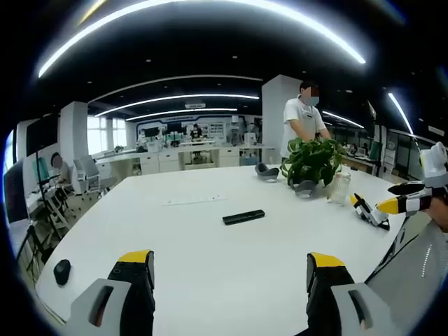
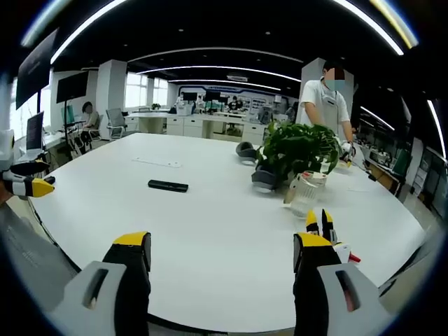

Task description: Press the specified remote control buttons in sequence, fully releasing each button before pressing the next.

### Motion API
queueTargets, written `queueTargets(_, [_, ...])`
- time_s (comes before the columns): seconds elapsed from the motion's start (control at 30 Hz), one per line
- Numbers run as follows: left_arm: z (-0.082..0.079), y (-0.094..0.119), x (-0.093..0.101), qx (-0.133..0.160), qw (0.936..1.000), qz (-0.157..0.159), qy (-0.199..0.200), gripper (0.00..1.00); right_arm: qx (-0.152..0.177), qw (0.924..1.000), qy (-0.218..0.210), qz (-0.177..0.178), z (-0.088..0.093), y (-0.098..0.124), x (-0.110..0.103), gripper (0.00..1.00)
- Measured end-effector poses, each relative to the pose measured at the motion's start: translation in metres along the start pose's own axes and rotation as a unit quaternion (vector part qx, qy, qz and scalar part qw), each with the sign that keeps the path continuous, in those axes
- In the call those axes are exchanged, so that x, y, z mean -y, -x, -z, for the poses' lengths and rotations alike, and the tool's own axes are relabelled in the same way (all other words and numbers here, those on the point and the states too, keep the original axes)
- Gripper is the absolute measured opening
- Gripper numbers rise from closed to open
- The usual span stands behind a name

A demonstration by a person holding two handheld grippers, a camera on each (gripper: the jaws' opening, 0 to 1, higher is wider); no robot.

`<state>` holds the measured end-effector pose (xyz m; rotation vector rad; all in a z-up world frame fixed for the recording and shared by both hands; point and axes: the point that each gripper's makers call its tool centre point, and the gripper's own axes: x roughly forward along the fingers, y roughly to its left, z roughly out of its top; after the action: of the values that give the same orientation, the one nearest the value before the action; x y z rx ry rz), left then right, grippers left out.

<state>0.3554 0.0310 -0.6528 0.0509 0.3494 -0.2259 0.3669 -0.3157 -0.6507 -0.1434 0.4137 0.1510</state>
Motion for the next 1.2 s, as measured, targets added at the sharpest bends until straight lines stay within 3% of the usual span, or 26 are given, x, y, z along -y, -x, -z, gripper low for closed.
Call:
queueTargets(0.83, [0.007, -0.0032, 0.0085, -0.021, 0.9996, 0.018, 0.004, 0.94, 0.002, 0.9999, 0.01, 0.008, -0.0008, 0.0008, 0.0023, 0.84])
queueTargets(1.2, [0.0027, -0.0032, 0.0091, -0.016, 0.9994, 0.025, 0.017, 0.94, 0.008, 0.9998, 0.007, 0.015, -0.0031, 0.0026, 0.0047, 0.84])
